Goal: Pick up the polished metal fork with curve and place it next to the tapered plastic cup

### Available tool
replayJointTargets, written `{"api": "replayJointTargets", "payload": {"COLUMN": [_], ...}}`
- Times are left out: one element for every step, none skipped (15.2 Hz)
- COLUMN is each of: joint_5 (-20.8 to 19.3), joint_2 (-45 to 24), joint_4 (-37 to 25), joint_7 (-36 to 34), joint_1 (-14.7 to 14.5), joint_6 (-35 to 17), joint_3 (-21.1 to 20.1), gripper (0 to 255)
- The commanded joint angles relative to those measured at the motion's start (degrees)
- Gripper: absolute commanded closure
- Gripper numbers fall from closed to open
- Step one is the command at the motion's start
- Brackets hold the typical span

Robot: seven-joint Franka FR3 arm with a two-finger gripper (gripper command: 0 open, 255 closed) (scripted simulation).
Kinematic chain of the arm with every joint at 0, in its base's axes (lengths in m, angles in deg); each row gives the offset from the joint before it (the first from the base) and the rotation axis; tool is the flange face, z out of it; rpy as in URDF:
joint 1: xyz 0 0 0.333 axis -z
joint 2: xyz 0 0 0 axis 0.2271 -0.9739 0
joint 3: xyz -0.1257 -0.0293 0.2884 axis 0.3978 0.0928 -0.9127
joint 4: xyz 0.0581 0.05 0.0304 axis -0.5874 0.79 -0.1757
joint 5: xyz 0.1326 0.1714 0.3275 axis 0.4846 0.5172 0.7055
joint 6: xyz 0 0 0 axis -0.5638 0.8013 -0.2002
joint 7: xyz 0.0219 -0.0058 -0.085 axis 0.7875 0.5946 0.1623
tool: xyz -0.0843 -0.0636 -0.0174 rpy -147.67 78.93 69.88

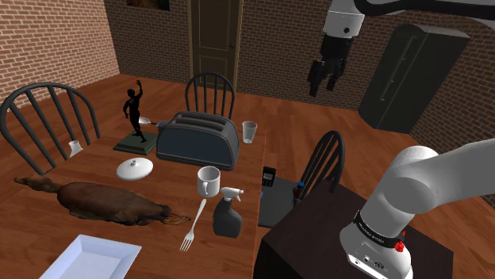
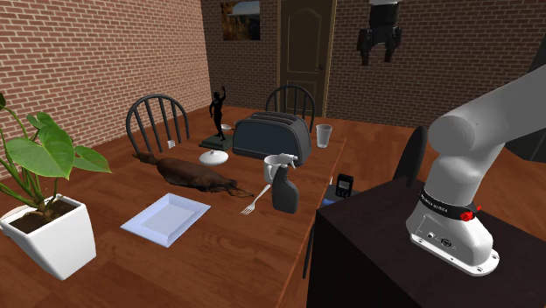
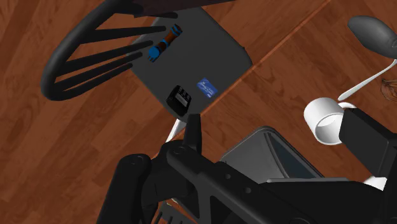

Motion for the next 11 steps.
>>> {"api": "replayJointTargets", "payload": {"joint_5": [0.0,0.8,1.5,2.3,3.1,4.0,4.8,5.6,6.5,7.4,8.2], "joint_2": [0.0,0.4,0.6,0.8,0.9,0.9,0.8,0.6,0.3,-0.1,-0.6], "joint_4": [0.0,1.7,3.2,4.8,6.2,7.6,8.9,10.1,11.2,12.3,13.3], "joint_7": [0.0,-1.7,-3.4,-5.2,-6.9,-8.6,-10.3,-12.0,-13.7,-15.4,-17.1], "joint_1": [0.0,0.0,-0.1,-0.2,-0.3,-0.4,-0.5,-0.6,-0.8,-0.9,-1.0], "joint_6": [0.0,-1.2,-2.4,-3.6,-4.9,-6.1,-7.5,-8.8,-10.2,-11.7,-13.1], "joint_3": [0.0,-0.9,-1.9,-2.9,-3.9,-4.9,-5.9,-7.0,-8.1,-9.2,-10.3], "gripper": [0,0,0,0,0,0,0,0,0,0,0]}}
